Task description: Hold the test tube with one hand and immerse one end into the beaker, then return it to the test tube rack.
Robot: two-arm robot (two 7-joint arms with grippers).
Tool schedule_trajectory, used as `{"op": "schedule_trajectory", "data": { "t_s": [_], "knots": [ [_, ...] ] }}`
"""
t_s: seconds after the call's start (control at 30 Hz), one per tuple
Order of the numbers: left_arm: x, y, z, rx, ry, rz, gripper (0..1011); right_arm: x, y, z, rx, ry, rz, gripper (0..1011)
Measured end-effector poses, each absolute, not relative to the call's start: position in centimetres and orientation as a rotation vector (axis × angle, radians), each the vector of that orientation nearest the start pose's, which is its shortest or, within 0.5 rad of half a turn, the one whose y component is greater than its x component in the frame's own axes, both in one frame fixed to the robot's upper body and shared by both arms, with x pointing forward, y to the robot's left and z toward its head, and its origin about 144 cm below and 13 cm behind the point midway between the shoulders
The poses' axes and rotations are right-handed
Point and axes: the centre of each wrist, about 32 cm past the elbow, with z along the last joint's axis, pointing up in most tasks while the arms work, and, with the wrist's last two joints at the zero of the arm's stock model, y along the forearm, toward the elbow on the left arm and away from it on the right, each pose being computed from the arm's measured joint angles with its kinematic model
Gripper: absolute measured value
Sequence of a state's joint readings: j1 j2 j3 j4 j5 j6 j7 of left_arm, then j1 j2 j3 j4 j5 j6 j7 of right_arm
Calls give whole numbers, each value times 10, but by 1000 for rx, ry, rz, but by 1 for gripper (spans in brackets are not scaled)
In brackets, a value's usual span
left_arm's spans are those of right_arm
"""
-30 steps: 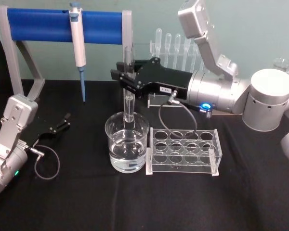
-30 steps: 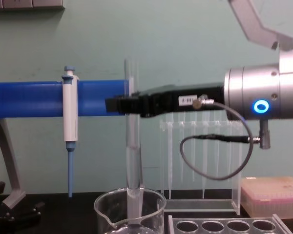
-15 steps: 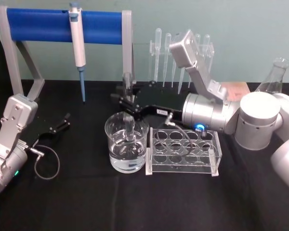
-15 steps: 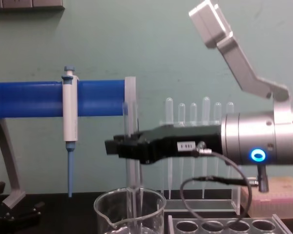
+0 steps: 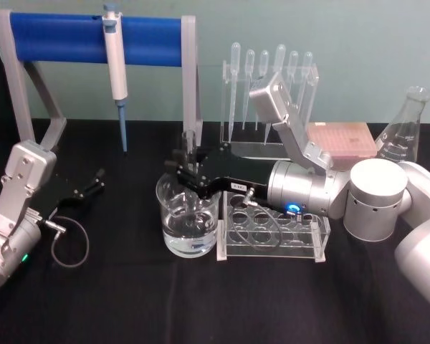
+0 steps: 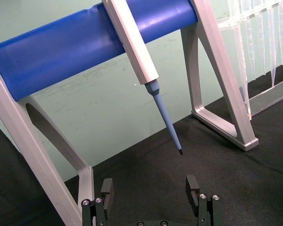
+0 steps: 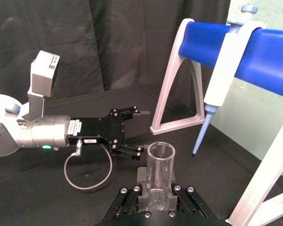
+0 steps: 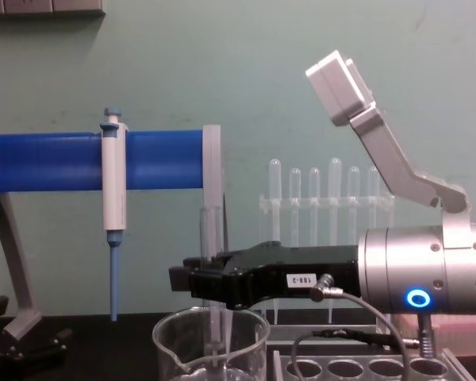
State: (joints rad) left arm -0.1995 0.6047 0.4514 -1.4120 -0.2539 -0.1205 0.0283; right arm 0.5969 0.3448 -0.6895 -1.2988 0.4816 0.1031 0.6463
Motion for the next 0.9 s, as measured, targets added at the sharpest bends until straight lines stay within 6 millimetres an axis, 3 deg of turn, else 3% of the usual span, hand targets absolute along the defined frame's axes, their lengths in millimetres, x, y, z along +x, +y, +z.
{"op": "schedule_trajectory", "data": {
  "t_s": [0.9],
  "knots": [
    [489, 310, 1140, 304, -285, 1248, 1000, 567, -169, 1214, -158, -36, -426, 224]
  ]
}}
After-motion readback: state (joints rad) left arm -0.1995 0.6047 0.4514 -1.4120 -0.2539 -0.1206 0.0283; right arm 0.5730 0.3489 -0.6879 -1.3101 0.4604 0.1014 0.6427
